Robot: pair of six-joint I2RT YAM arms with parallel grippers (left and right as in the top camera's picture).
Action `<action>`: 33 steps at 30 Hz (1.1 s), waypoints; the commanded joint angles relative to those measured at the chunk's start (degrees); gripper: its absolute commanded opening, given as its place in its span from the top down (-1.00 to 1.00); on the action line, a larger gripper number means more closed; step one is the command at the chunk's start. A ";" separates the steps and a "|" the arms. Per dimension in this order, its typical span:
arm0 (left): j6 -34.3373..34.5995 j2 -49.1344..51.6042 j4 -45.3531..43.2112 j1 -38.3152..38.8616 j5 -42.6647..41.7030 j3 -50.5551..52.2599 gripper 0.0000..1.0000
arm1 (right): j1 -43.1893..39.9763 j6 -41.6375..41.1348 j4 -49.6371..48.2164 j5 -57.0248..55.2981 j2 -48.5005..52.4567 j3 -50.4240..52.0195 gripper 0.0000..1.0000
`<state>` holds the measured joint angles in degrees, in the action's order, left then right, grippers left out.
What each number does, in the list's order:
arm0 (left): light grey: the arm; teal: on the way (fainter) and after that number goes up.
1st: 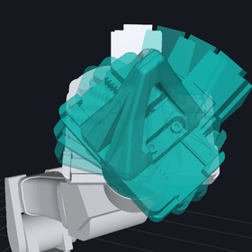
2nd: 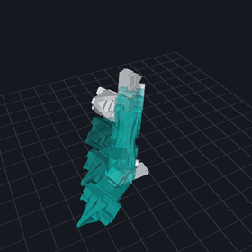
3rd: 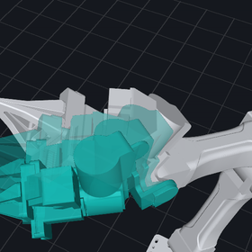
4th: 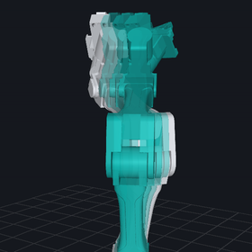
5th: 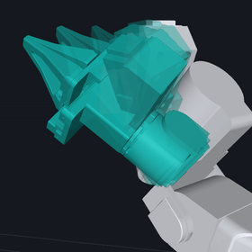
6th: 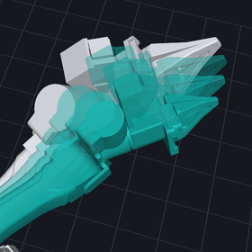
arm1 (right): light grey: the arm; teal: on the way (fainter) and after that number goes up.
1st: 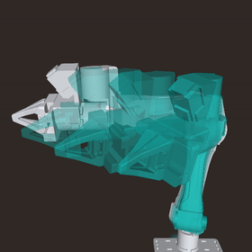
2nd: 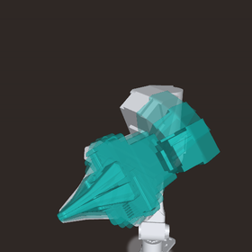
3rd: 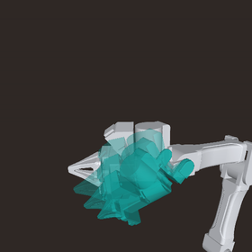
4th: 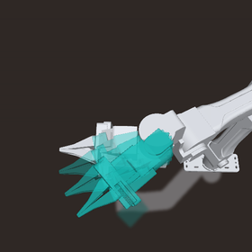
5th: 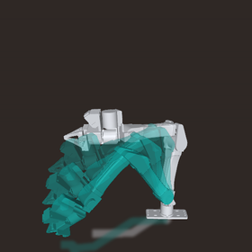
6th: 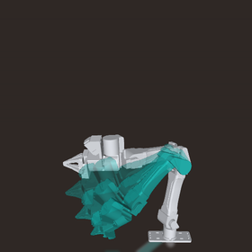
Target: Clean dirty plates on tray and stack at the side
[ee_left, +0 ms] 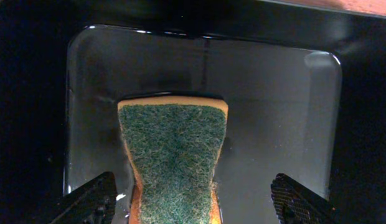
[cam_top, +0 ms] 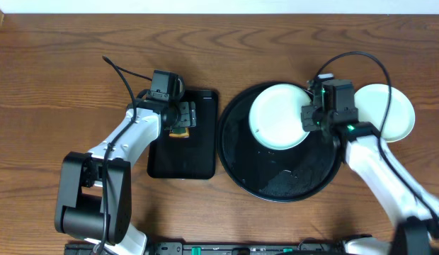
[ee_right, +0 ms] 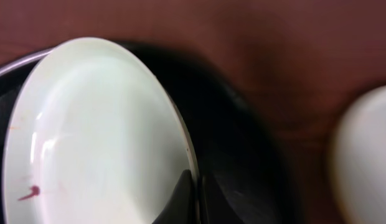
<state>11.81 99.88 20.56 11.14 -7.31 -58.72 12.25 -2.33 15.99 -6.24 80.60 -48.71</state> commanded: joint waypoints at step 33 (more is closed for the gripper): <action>2.10 0.15 -8.44 0.20 2.67 7.43 0.45 | 20.31 -28.89 9.94 -38.29 -3.58 -0.24 0.98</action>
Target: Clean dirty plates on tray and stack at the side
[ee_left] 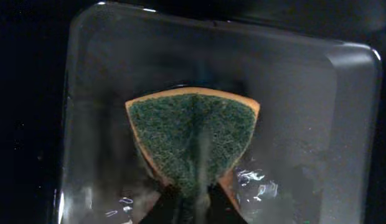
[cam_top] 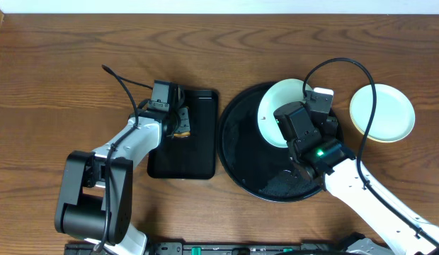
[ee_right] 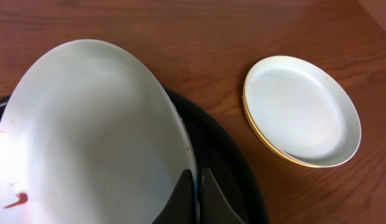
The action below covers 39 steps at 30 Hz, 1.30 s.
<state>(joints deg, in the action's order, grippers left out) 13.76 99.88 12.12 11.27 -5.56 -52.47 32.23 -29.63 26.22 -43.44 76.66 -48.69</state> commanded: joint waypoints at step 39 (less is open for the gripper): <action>1.40 0.11 -1.53 0.70 2.40 2.32 -0.06 | 0.33 2.05 -1.81 1.95 0.35 -0.26 0.98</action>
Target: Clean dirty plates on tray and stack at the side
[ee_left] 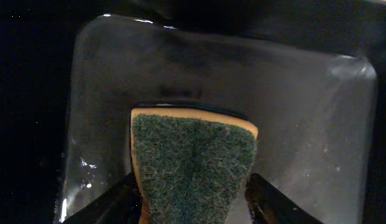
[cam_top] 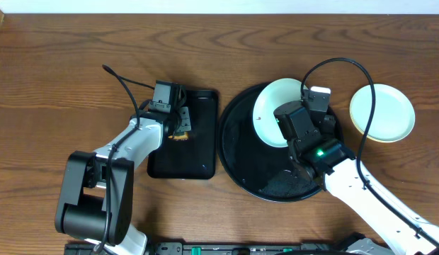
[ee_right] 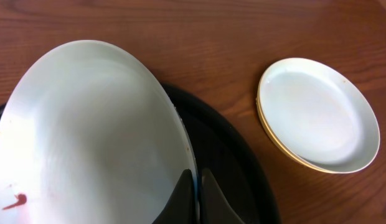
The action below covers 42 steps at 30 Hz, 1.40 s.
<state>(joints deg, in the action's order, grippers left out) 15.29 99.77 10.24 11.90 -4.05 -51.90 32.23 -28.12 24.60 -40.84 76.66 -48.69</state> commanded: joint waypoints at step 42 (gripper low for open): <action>-8.07 -10.60 6.97 11.37 15.85 -2.36 0.85 | -13.77 6.29 -3.58 31.28 14.67 -0.24 0.98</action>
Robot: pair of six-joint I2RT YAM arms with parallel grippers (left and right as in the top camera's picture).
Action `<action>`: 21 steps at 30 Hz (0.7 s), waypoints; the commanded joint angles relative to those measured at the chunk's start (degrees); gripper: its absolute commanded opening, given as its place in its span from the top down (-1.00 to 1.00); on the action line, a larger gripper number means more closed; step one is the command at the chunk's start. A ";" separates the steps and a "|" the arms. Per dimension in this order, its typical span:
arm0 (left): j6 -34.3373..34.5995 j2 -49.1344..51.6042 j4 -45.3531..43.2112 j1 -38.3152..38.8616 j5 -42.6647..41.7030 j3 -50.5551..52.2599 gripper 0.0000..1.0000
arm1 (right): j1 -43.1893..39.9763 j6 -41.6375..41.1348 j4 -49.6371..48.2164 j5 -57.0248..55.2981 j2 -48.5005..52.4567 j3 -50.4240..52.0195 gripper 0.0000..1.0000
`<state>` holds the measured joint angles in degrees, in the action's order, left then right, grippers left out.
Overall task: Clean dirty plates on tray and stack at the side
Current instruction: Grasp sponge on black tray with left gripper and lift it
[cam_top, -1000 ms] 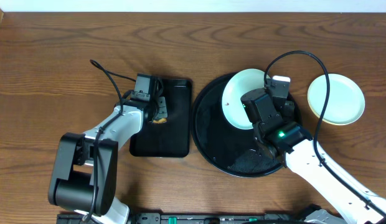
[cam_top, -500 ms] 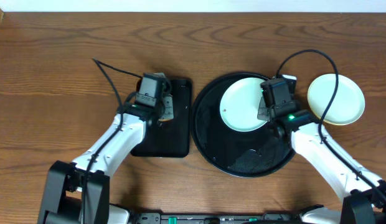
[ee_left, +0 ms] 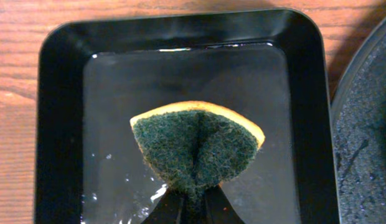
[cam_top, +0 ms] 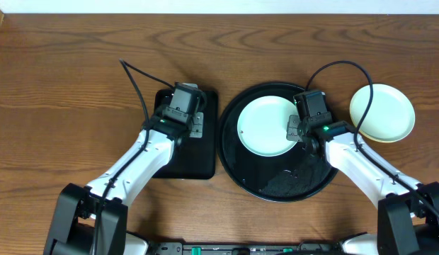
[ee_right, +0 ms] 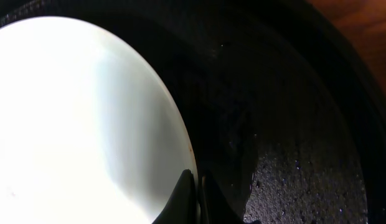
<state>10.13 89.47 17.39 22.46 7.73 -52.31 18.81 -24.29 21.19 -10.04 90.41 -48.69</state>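
Note:
A white plate lies nearly level over the left half of the round black tray. My right gripper is shut on its right rim. In the right wrist view the plate is glaring white, with the gripper pinching its edge. My left gripper is over the black basin. In the left wrist view it is shut on a green and yellow sponge, folded and held above the water in the basin.
A stack of clean white plates sits on the wooden table to the right of the tray. The tray's near part is wet and speckled. Its left rim lies close beside the basin.
My left gripper was spread round the sponge low in the water; now it pinches the sponge higher above the basin. The plate, tilted up at the tray's far side, now lies flatter and further left.
At first my left gripper stood open round the sponge in the basin, then was shut on it, then spread again, and now pinches it above the water. My right gripper kept its hold on the plate's rim, holding it tilted up, and now nearly level.

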 commanded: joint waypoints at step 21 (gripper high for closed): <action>0.50 0.24 13.66 2.64 6.97 -17.62 0.86 | -0.37 5.09 -0.68 1.97 1.01 -0.24 -0.21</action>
<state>8.34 89.47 28.97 24.97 14.15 -65.54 18.81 -20.34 20.95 -8.32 90.74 -48.69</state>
